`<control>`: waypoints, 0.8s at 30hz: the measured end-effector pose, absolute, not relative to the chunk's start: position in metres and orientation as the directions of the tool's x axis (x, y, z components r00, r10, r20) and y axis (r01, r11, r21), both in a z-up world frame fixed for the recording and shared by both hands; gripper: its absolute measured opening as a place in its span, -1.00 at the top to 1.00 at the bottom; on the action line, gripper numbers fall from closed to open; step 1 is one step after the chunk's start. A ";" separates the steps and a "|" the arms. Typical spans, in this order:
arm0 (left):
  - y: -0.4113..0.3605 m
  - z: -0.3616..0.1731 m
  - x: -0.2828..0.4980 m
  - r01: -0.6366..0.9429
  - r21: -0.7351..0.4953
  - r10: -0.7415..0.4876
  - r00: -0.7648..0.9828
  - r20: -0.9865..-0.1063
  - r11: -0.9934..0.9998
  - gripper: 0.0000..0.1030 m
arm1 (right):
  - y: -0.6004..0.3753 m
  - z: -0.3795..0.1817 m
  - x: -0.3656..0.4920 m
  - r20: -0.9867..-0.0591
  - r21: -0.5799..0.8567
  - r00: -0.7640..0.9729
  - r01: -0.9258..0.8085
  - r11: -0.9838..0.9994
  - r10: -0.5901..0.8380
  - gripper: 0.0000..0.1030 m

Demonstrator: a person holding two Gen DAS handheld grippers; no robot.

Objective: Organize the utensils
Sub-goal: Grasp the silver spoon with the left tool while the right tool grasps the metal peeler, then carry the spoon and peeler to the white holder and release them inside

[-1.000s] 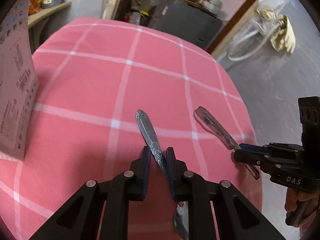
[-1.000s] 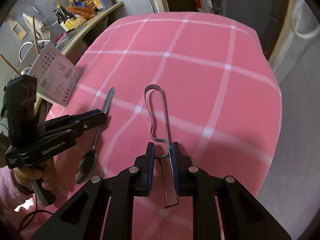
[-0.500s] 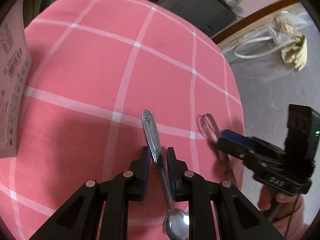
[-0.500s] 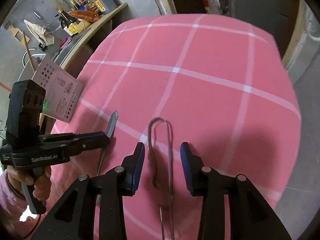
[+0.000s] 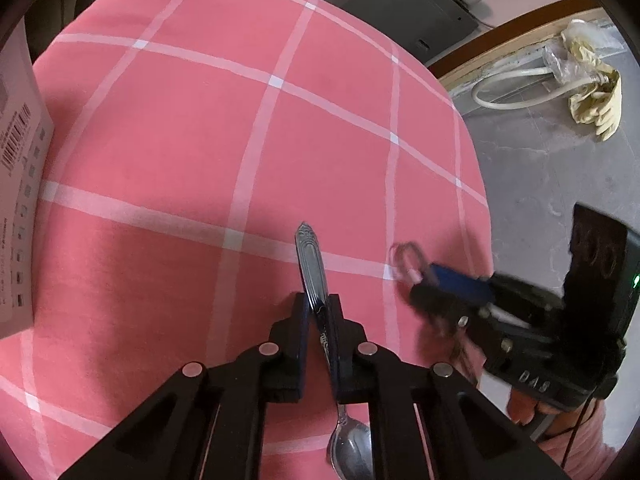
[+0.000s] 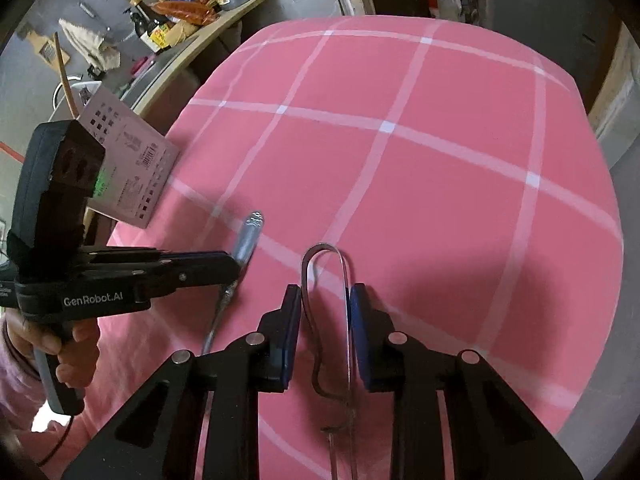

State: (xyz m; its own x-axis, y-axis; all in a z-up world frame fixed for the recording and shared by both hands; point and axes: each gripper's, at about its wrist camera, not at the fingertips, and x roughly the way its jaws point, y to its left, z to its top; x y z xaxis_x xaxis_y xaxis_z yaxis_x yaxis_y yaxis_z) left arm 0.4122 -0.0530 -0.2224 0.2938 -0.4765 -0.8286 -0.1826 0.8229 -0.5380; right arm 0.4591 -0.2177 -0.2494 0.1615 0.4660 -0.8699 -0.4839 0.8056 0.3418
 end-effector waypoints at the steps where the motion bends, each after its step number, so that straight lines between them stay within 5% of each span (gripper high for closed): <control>1: -0.053 -0.224 0.412 -0.187 -0.555 -0.494 0.291 -0.819 0.811 0.88 | -0.219 -0.248 0.456 -0.867 0.345 0.168 -0.478 0.808 0.470 0.57; 12: -0.064 -0.223 0.397 -0.141 -0.632 -0.581 0.282 -0.763 0.762 0.96 | -0.264 -0.251 0.412 -0.822 0.439 0.247 -0.297 0.848 0.513 0.58; 24: -0.087 -0.213 0.404 -0.009 -0.489 -0.480 0.182 -0.858 0.872 0.95 | -0.258 -0.265 0.393 -0.824 0.430 0.296 -0.227 0.874 0.483 0.58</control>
